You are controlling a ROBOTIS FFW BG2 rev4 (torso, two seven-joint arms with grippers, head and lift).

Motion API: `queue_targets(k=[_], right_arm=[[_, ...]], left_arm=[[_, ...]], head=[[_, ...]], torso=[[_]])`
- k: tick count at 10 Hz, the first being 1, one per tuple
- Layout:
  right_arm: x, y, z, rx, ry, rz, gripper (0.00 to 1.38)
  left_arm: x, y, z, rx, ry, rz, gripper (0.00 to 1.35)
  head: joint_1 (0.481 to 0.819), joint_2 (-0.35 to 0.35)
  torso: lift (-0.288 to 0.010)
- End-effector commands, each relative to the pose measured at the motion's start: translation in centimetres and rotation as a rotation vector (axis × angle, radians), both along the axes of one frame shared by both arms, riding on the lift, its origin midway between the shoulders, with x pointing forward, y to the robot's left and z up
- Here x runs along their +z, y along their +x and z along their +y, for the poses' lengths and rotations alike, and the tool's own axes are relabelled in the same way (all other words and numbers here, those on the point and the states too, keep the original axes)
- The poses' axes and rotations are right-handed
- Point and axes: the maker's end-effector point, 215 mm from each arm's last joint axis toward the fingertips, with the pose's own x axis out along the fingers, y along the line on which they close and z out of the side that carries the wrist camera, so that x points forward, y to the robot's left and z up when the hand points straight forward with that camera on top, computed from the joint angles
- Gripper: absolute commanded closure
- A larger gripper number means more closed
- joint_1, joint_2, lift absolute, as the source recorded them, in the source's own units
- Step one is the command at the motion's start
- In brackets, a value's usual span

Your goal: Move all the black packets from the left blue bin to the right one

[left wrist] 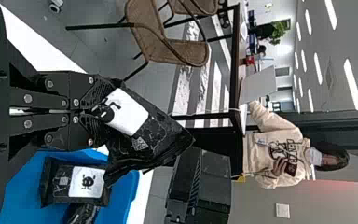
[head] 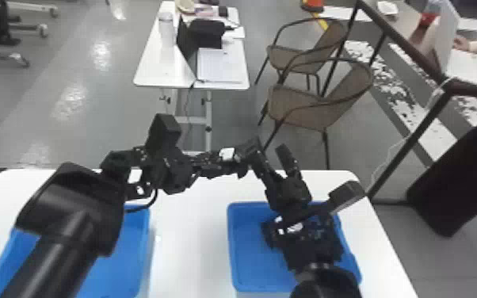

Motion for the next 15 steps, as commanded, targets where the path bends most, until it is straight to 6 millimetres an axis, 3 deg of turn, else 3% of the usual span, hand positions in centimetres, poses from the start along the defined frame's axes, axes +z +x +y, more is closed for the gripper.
queue_targets(k=[1,5,6,7,8,9,10,12,13,14,15], right_arm=[[0.6,0.1,1.8,0.025,0.003,-0.009,0.15],[-0.5,0.5,3.2,0.06,-0.035,0.021,0.17],[-0.9,0.5,3.5,0.069,-0.039,0.03,0.41],[-1.1,0.6,3.3,0.065,-0.04,0.037,0.9],[-1.2,0.6,3.4,0.067,-0.045,0.037,1.05],[-1.0,0.7,3.4,0.068,-0.059,0.031,1.06],[-1.0,0.7,3.3,0.064,-0.057,0.031,1.26],[-1.0,0.7,2.9,0.055,-0.056,0.029,1.28],[-0.9,0.7,2.7,0.048,-0.054,0.026,1.28],[-1.0,0.8,2.4,0.041,-0.045,0.029,1.28],[-1.4,0.9,1.2,0.018,-0.041,0.036,1.28]], left_arm=[[0.0,-0.2,-1.1,-0.024,0.0,0.004,1.21],[1.3,-0.9,-3.2,-0.06,-0.06,0.014,1.21],[1.6,-0.9,-3.5,-0.061,-0.073,0.017,1.21],[1.8,-1.0,-3.8,-0.063,-0.082,0.019,1.21],[2.0,-1.0,-3.8,-0.064,-0.088,0.018,1.21],[2.0,-1.0,-3.8,-0.064,-0.093,0.02,1.21],[2.1,-1.1,-3.9,-0.062,-0.102,0.022,1.21],[2.1,-1.0,-3.9,-0.055,-0.112,0.024,1.19],[2.0,-1.0,-3.8,-0.044,-0.123,0.029,1.12],[1.7,-1.0,-3.4,-0.025,-0.138,0.04,0.8],[1.1,-1.0,-2.4,-0.003,-0.144,0.052,0.34]], head=[[0.695,-0.14],[0.695,-0.14],[0.695,-0.144],[0.695,-0.145],[0.695,-0.146],[0.695,-0.148],[0.695,-0.148],[0.695,-0.15],[0.695,-0.152],[0.695,-0.153],[0.695,-0.153]], torso=[[0.0],[0.0],[0.0],[0.0],[0.0],[0.0],[0.0],[0.0],[0.0],[0.0],[0.0]])
